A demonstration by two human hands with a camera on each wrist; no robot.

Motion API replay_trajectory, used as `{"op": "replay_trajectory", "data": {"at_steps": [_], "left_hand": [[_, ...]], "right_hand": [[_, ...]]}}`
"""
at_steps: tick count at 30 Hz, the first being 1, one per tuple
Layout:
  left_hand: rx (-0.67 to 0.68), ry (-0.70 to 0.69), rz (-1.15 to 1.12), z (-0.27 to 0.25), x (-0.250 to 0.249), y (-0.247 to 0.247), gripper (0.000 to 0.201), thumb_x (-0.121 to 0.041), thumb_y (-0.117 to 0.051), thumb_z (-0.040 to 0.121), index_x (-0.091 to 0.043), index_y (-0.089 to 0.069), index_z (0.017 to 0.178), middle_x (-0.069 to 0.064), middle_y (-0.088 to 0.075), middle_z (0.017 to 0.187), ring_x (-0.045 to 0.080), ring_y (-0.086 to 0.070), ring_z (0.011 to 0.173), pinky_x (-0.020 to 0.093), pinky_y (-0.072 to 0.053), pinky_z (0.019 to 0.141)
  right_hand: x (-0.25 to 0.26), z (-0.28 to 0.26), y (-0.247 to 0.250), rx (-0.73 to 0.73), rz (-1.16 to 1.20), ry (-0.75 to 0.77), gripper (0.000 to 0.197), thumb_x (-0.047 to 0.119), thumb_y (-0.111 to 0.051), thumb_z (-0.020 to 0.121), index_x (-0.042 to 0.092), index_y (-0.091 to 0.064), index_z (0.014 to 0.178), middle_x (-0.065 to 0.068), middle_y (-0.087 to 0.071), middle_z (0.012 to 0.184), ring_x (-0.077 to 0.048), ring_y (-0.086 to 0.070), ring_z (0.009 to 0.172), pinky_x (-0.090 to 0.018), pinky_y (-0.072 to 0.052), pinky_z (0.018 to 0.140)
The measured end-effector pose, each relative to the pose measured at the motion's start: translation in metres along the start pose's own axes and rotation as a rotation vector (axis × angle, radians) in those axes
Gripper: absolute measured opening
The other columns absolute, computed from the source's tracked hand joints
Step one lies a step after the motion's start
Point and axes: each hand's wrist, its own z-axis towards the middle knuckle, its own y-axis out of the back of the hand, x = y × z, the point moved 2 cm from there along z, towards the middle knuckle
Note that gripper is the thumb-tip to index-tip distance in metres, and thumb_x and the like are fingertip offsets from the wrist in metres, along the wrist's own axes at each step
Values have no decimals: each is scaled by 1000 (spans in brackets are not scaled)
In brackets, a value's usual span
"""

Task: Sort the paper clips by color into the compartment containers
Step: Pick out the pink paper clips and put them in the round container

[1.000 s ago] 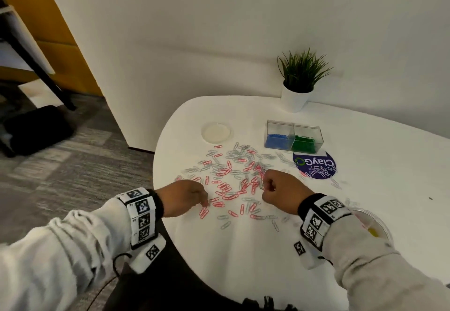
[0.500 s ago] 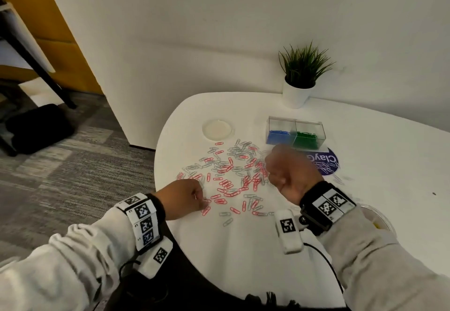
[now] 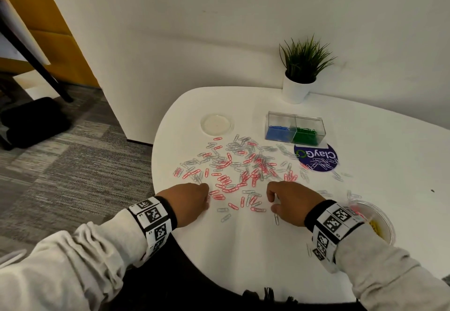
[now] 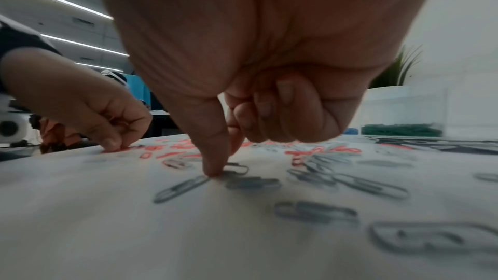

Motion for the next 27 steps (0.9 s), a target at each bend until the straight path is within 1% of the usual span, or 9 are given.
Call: {"op": "replay_trajectory", "data": {"at_steps": [4,7,10,14,18,20,22,25,27], "left_hand": [[-20,0,13,-1,-1,2,22,-37,-40,102,-17,-49,106,2,-65,100,20,-61,88,31,-47,77],[-35,25,-4,-3,1,6,26,-41,-42,103,-18,-51,111,-1,-65,102,17,-60,90,26,-39,72],[-19,54,-51,-6,2,10,29,-44,-43,102,-19,-51,113,-4,-60,98,15,-55,89,25,-36,73],[20,56,-89,-6,2,8,24,-39,-48,101,-21,-55,113,-6,-59,102,14,-55,93,26,-37,76],[-7,10,56,-6,-2,5,25,-39,-43,101,-20,-52,114,-1,-63,109,20,-59,98,30,-44,79],[-9,-12,118,-7,-5,2,25,-38,-41,102,-19,-50,116,1,-62,108,22,-61,96,31,-44,76],[-7,-36,141,-7,-6,0,23,-35,-41,102,-18,-48,115,1,-63,106,22,-62,93,29,-41,72],[-5,-48,142,-6,-4,0,25,-37,-39,103,-16,-48,115,1,-62,104,22,-61,91,29,-41,72],[-1,-47,154,-4,-2,-3,28,-38,-37,103,-16,-47,115,-1,-58,96,20,-57,83,28,-41,72]], "right_hand": [[6,0,3,-45,28,33,9,38,-57,94,31,-53,97,9,-56,99,-13,-54,93,-27,-42,76],[16,3,-1,-15,27,61,19,45,-58,94,26,-57,96,9,-58,95,-13,-55,89,-28,-42,74],[10,5,0,6,12,24,11,35,-61,93,26,-57,97,8,-58,97,-14,-55,91,-26,-41,74],[-1,1,12,7,-12,-31,7,27,-61,94,27,-59,101,11,-52,96,-12,-53,95,-24,-37,75],[10,3,11,-27,-45,8,13,40,-60,93,28,-61,99,9,-58,100,-13,-56,95,-27,-42,76],[19,6,6,-13,-75,22,20,43,-60,93,24,-62,101,5,-61,103,-15,-57,94,-28,-45,77],[25,9,0,-15,-120,51,22,38,-57,95,19,-63,104,1,-63,105,-18,-58,95,-29,-46,78],[30,10,-8,-56,-198,101,20,30,-51,96,14,-61,103,-4,-63,104,-20,-55,87,-28,-39,72],[33,10,-11,-86,-228,98,19,26,-48,94,13,-60,100,-5,-63,101,-22,-56,83,-28,-38,68]]}}
